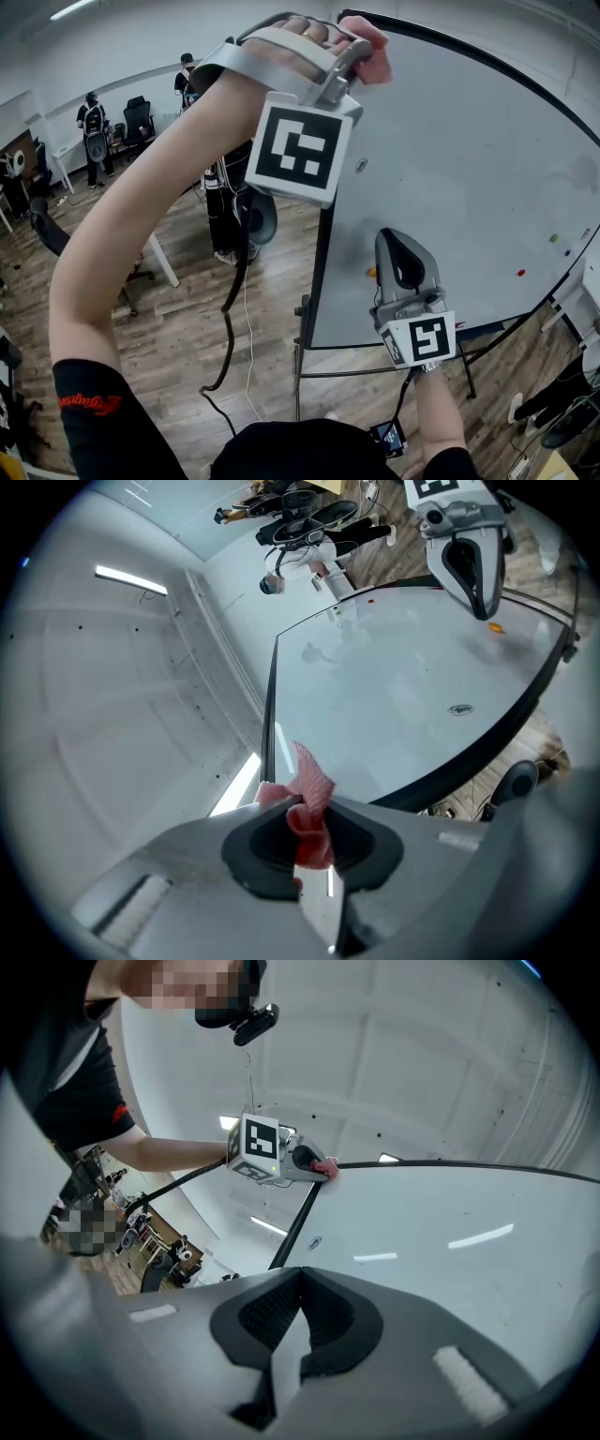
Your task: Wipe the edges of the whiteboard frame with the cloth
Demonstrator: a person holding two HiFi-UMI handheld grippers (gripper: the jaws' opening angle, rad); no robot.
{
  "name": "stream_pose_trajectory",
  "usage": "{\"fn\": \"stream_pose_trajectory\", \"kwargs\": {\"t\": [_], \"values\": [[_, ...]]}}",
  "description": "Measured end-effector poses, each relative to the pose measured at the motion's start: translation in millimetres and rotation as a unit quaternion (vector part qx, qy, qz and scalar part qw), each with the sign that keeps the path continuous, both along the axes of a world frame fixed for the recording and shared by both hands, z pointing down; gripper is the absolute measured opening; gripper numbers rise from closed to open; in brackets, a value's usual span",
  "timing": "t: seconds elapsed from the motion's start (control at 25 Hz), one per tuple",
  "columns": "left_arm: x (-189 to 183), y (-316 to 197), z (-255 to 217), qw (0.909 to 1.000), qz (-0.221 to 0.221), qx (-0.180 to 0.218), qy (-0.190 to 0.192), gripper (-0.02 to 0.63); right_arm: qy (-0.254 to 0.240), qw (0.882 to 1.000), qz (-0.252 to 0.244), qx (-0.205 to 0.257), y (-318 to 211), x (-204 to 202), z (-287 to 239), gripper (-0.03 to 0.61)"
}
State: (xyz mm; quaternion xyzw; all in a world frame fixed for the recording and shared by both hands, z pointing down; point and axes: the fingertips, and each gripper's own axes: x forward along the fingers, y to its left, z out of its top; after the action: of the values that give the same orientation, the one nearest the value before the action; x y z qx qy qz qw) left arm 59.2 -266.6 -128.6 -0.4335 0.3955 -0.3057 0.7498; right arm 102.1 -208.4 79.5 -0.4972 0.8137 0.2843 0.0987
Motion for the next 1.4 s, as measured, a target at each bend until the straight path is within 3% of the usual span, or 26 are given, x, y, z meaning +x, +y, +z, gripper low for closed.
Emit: {"fn": "stream_pose_trajectory", "kwargs": {"t": [1.4], "values": [[-8.0, 3.4, 52.8, 0.9988, -0.01, -0.049, -0.002, 0.037, -0.002, 1.0, 0.013, -0.024, 28.4, -5.2, 25.0, 0.002]]}}
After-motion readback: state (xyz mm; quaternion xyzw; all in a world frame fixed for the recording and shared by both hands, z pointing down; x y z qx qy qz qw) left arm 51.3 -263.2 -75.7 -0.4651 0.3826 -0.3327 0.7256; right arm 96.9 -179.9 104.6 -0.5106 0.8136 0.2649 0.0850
